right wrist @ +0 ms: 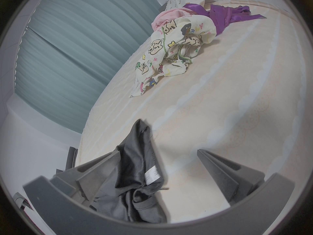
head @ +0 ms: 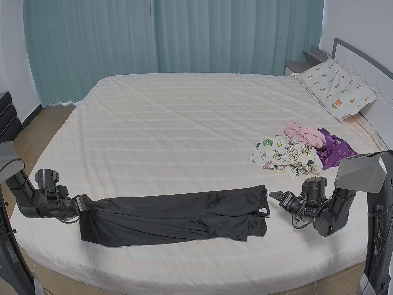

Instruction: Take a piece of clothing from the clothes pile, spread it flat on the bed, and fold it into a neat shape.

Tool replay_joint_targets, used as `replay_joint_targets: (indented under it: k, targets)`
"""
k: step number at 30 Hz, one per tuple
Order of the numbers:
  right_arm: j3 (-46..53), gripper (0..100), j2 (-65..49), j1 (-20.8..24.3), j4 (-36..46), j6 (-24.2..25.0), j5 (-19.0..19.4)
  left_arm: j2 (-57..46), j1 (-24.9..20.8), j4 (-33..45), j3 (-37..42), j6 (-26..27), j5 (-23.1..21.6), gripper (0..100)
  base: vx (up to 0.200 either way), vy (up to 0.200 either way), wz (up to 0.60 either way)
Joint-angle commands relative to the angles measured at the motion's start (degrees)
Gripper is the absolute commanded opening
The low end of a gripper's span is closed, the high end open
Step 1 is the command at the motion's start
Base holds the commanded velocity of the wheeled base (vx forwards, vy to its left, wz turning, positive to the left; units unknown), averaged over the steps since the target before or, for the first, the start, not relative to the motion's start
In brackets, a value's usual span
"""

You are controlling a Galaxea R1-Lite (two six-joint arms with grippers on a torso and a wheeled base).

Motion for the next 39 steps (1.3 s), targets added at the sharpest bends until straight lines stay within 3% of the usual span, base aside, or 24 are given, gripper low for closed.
replay_joint_targets:
  k: [1, 6, 11, 16, 21, 22, 24, 33, 39]
  targets:
    - [0.05, 100, -0.14, 0.03, -0.02, 0.22, 0.02, -1.15, 4.40, 0.58, -0.17, 1.07, -1.02, 0, 0.000, 0.000, 0.00]
    - [0.05, 100, -0.23, 0.03, -0.02, 0.31, 0.02, -1.50, 8.45, 0.67, -0.17, 2.21, -3.22, 0, 0.000, 0.000, 0.00]
    - [0.05, 100, -0.23, 0.12, -0.02, 0.31, 0.11, -4.31, 7.39, 0.85, 1.85, 2.03, -3.31, 0, 0.000, 0.000, 0.00]
    - [0.05, 100, -0.23, 0.12, -0.02, 0.31, 0.02, -7.92, -0.17, 1.81, 2.90, 0.01, 0.38, 0, 0.000, 0.000, 0.00]
    - [0.05, 100, -0.41, 0.03, -0.02, 0.31, 0.11, -11.52, -11.42, 4.45, 2.11, -9.92, 7.06, 0, 0.000, 0.000, 0.00]
    - [0.05, 100, -0.41, 0.03, -0.02, 0.31, 0.11, -11.52, -11.42, 4.45, 2.11, -9.92, 7.06, 0, 0.000, 0.000, 0.00]
    - [0.05, 100, -0.49, 0.03, -0.02, 0.31, 0.11, -11.87, -16.60, 6.47, 1.50, -12.38, 9.35, 0, 0.000, 0.000, 0.00]
    - [0.05, 100, -0.76, 0.03, -0.02, 0.31, 0.11, -11.70, -25.57, 13.59, -3.34, -16.16, 14.71, 0, 0.000, -0.156, 0.00]
    - [0.05, 100, -0.85, 0.03, -0.02, 0.31, 0.11, -11.43, -28.91, 16.75, -5.80, -16.95, 16.64, 0, 0.000, -0.200, 0.00]
